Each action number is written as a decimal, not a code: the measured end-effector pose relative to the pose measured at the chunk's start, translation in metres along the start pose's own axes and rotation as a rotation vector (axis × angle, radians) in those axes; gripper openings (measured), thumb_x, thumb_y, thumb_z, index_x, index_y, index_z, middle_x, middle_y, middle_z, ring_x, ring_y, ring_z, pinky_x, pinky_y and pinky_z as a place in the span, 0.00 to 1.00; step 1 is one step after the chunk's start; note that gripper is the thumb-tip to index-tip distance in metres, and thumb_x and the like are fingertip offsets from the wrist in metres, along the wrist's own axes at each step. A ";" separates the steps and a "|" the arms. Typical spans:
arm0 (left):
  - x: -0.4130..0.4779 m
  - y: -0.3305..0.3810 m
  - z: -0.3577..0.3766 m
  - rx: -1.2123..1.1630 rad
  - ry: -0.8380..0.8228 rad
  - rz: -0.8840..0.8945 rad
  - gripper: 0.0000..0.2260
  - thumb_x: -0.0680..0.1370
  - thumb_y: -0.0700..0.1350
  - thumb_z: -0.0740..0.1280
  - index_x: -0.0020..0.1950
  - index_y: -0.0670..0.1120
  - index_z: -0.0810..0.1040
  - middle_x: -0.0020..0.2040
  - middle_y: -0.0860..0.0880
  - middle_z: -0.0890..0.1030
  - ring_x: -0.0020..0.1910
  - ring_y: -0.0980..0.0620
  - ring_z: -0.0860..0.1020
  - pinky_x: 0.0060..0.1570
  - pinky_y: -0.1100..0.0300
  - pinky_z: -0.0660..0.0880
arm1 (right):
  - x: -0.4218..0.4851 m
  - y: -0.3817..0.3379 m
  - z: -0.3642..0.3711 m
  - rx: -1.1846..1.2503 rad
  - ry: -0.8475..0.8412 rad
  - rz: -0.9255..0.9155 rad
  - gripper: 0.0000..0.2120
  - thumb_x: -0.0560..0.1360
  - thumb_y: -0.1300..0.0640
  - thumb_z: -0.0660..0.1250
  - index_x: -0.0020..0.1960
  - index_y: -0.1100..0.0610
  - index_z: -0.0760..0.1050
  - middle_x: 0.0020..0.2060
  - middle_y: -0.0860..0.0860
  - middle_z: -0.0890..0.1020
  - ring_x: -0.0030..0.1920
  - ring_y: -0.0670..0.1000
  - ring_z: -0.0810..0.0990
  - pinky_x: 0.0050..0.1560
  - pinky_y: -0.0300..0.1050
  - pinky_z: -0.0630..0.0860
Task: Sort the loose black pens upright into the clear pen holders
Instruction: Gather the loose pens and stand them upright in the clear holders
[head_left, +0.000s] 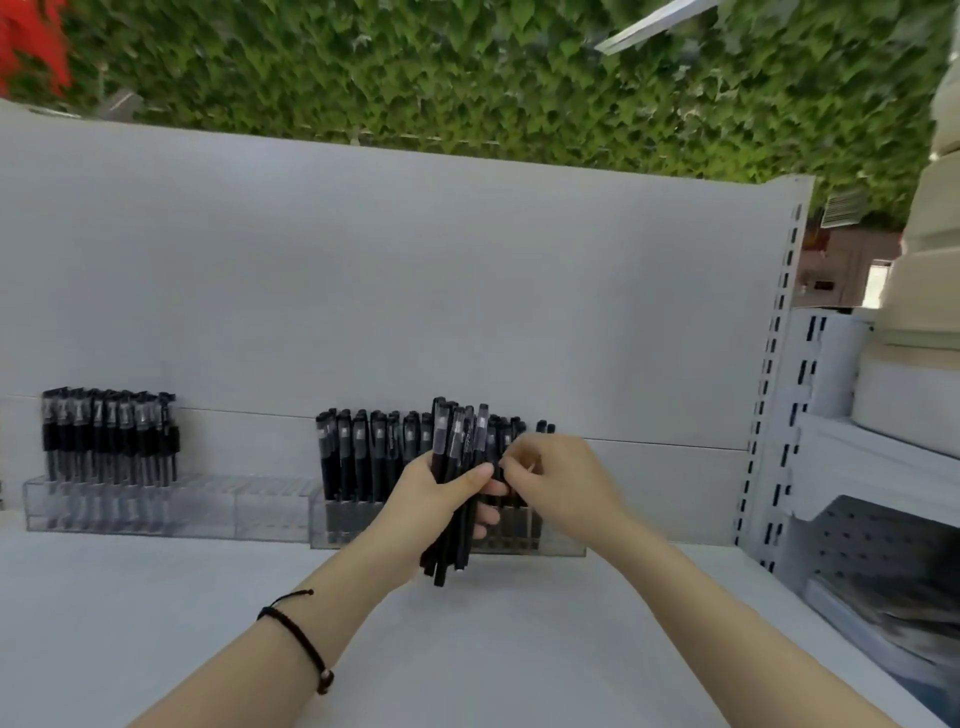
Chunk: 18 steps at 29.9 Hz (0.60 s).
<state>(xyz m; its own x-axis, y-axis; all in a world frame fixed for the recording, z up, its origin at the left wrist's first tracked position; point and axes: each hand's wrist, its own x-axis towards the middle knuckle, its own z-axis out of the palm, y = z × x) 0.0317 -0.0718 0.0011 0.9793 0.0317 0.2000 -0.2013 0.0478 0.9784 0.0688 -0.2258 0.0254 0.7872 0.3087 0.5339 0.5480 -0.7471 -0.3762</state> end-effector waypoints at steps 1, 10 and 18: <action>0.006 0.001 0.009 -0.020 -0.004 -0.002 0.12 0.77 0.45 0.69 0.56 0.38 0.79 0.41 0.45 0.86 0.36 0.50 0.83 0.36 0.58 0.79 | 0.004 0.005 -0.005 0.063 0.007 0.013 0.07 0.75 0.53 0.62 0.42 0.49 0.78 0.38 0.45 0.82 0.41 0.48 0.80 0.43 0.49 0.79; 0.031 -0.009 0.040 -0.145 0.058 0.034 0.09 0.74 0.40 0.72 0.52 0.38 0.81 0.45 0.40 0.85 0.44 0.44 0.85 0.44 0.51 0.83 | 0.014 0.031 -0.012 0.613 -0.003 0.087 0.07 0.75 0.57 0.69 0.40 0.56 0.81 0.30 0.44 0.80 0.29 0.37 0.75 0.33 0.29 0.70; 0.036 -0.019 0.034 -0.231 0.188 -0.011 0.10 0.78 0.46 0.68 0.54 0.41 0.80 0.43 0.41 0.86 0.39 0.45 0.85 0.41 0.54 0.83 | 0.028 0.053 -0.026 0.961 0.460 0.240 0.05 0.79 0.57 0.65 0.44 0.56 0.73 0.33 0.50 0.77 0.29 0.47 0.72 0.27 0.38 0.67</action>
<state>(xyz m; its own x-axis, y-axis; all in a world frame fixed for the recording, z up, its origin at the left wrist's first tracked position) 0.0713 -0.1050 -0.0082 0.9646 0.2132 0.1554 -0.2118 0.2743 0.9380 0.1124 -0.2718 0.0402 0.8318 -0.1827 0.5242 0.5434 0.0750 -0.8361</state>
